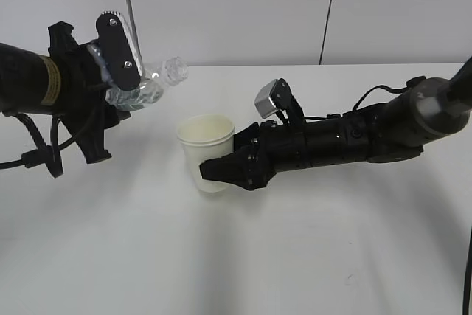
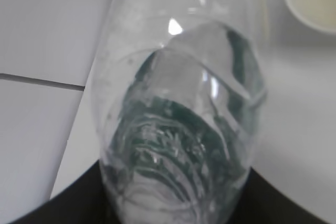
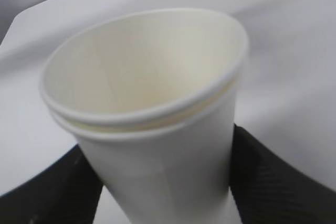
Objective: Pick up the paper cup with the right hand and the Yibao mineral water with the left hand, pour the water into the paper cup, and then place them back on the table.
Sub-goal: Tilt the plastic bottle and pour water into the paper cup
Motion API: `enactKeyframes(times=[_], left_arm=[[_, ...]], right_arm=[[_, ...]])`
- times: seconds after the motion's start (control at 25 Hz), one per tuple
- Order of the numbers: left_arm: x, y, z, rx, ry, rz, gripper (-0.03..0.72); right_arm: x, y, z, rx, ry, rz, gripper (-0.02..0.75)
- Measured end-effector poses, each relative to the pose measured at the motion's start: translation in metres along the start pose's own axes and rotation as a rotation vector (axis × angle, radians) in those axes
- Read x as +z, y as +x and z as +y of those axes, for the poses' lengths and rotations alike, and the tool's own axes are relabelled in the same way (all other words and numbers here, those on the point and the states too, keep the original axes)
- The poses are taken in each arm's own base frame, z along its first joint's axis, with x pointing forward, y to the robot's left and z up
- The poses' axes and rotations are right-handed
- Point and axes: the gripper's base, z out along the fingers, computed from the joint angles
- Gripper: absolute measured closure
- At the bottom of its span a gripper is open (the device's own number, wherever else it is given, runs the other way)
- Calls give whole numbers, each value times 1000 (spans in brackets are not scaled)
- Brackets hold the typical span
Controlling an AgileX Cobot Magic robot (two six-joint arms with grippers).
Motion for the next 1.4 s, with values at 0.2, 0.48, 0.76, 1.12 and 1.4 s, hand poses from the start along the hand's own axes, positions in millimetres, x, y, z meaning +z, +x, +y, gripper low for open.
enactKeyframes(times=[0.2,0.48,0.76,1.12,1.4], left_arm=[[0,2,2,41,-10,26,349],[-1,-2,0,129,-22,53,360],[-2,-5,-2,173,-27,59,363],[-3,-5,-2,235,-41,89,365],[-3,-7,-3,271,-47,91,365]], right_arm=[[0,0,-1,0,6,5,197],[0,1,-1,2,12,10,197],[0,1,-1,5,12,10,198],[0,1,-1,8,13,11,199],[0,1,-1,7,10,10,200]])
